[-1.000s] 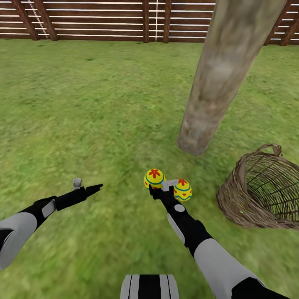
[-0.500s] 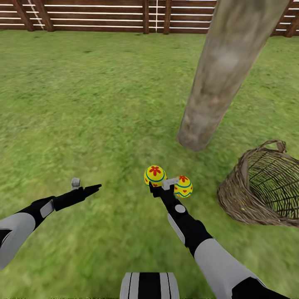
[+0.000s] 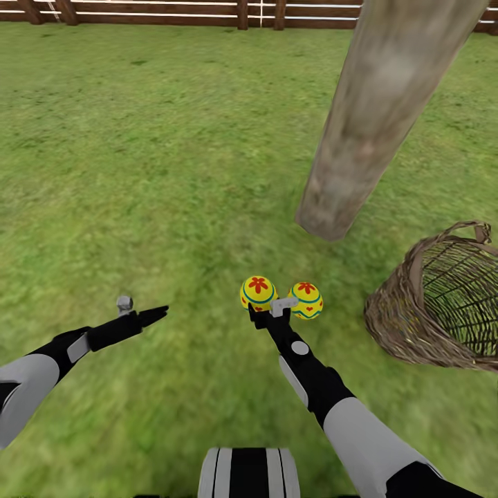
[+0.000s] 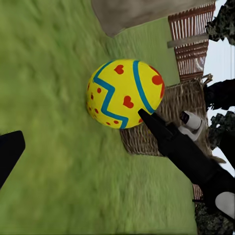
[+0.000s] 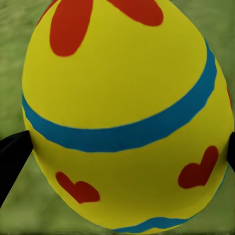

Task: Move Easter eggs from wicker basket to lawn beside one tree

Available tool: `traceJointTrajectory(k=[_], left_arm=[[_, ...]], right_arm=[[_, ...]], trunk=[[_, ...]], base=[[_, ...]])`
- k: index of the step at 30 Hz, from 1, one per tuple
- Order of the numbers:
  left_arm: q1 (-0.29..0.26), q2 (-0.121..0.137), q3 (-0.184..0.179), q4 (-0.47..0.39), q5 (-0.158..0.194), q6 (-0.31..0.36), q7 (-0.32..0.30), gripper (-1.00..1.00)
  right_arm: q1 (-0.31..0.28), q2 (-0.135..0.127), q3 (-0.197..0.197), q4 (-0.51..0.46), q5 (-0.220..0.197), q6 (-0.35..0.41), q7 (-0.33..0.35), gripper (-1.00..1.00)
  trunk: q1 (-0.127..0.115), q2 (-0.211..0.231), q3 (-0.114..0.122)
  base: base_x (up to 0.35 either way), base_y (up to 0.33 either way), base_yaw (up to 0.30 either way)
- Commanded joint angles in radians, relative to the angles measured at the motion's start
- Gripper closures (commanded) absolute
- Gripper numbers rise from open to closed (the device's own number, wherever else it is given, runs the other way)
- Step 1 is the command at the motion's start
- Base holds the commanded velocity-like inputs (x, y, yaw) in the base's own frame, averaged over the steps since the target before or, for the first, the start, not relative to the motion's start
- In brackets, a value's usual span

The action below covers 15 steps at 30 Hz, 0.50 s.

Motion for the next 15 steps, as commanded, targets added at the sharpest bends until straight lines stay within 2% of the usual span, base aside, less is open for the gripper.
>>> traceJointTrajectory(k=[1, 4, 11, 15], left_arm=[[-0.001, 0.0, -0.007, 0.0, 0.008, 0.011, -0.008, -1.0], [-0.001, 0.0, -0.007, -0.001, 0.008, 0.011, -0.014, -1.0], [-0.001, 0.002, -0.007, 0.0, 0.008, 0.012, -0.015, -1.0], [-0.001, 0.002, -0.007, 0.0, 0.008, 0.011, -0.015, -1.0]], right_arm=[[-0.001, -0.001, 0.005, 0.001, -0.011, -0.004, -0.003, 1.0], [-0.001, -0.001, 0.005, 0.001, -0.011, -0.004, -0.003, 1.0], [-0.001, -0.001, 0.006, 0.001, -0.011, -0.004, -0.003, 1.0], [-0.001, -0.001, 0.006, 0.001, -0.011, -0.004, -0.003, 1.0]], trunk=[[0.0, -0.001, -0.005], [0.002, -0.001, -0.016], [0.002, -0.001, -0.016], [0.003, -0.002, -0.032]], base=[[0.0, 0.0, 0.0], [0.0, 0.0, 0.0], [0.0, 0.0, 0.0], [0.0, 0.0, 0.0]])
